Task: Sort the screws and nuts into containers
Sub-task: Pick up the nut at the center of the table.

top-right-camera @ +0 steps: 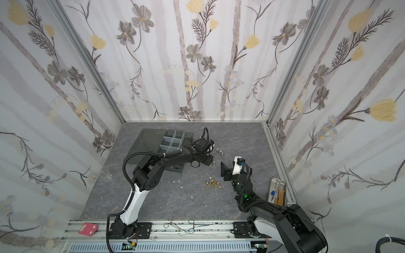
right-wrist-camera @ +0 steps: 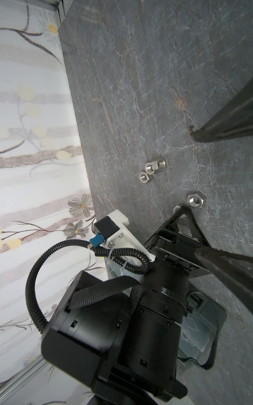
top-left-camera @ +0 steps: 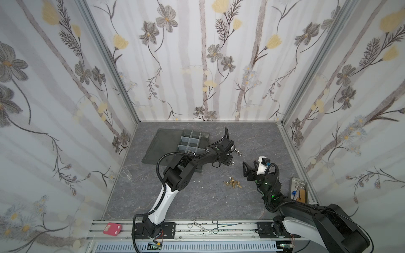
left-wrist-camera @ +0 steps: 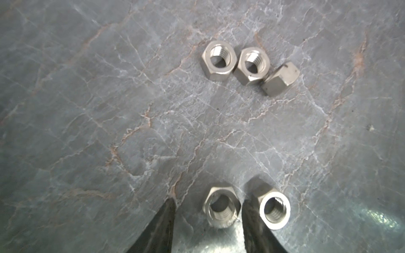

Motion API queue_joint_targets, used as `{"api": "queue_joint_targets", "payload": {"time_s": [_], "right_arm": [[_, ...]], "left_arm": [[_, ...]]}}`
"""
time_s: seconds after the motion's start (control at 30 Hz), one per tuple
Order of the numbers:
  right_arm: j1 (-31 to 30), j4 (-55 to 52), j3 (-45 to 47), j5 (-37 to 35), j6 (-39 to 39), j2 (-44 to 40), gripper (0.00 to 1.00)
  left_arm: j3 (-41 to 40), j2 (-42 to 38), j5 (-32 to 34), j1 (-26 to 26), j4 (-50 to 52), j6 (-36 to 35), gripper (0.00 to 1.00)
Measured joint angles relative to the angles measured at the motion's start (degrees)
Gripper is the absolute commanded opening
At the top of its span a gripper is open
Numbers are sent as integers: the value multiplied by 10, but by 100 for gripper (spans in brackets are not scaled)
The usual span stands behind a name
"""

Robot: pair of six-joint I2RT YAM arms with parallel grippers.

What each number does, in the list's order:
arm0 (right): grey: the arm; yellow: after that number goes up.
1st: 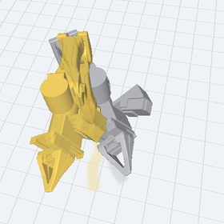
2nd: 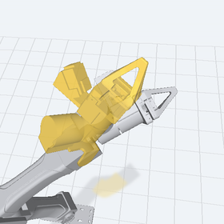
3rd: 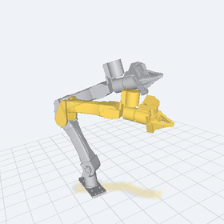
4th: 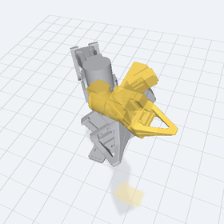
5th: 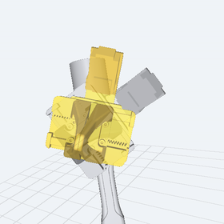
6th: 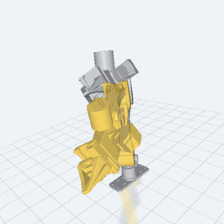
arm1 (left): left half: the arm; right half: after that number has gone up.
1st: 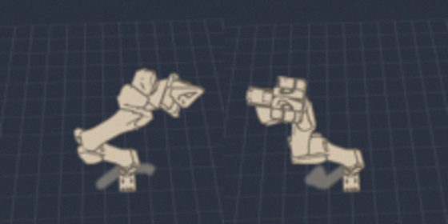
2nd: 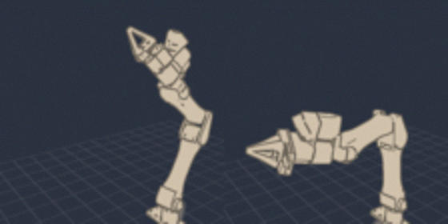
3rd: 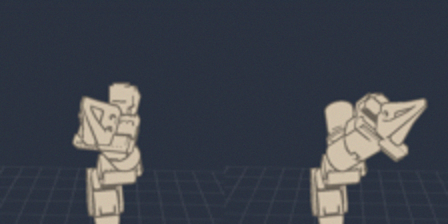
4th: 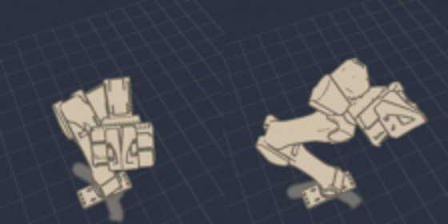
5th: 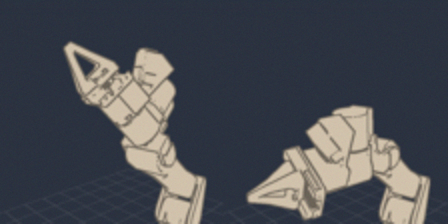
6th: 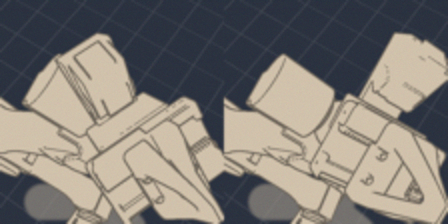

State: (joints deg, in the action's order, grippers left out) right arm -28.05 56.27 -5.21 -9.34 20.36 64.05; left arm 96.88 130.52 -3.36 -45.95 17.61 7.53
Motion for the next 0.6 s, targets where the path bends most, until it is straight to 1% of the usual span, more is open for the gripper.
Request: {"api": "queue_joint_targets", "payload": {"time_s": [0.17,0.27,0.37,0.5,0.6], "right_arm": [[0,0,-4,0,1,8,76],[0,0,-5,0,1,9,76],[0,0,-6,0,1,9,76],[0,0,-6,0,1,8,76],[0,0,-6,0,2,8,76]], "left_arm": [[0,7,19,-1,-21,-1,48],[3,12,24,0,-32,-3,40],[5,16,27,0,-40,-3,38],[-21,3,27,0,-58,-2,38],[-41,-12,27,0,-57,0,33]]}}
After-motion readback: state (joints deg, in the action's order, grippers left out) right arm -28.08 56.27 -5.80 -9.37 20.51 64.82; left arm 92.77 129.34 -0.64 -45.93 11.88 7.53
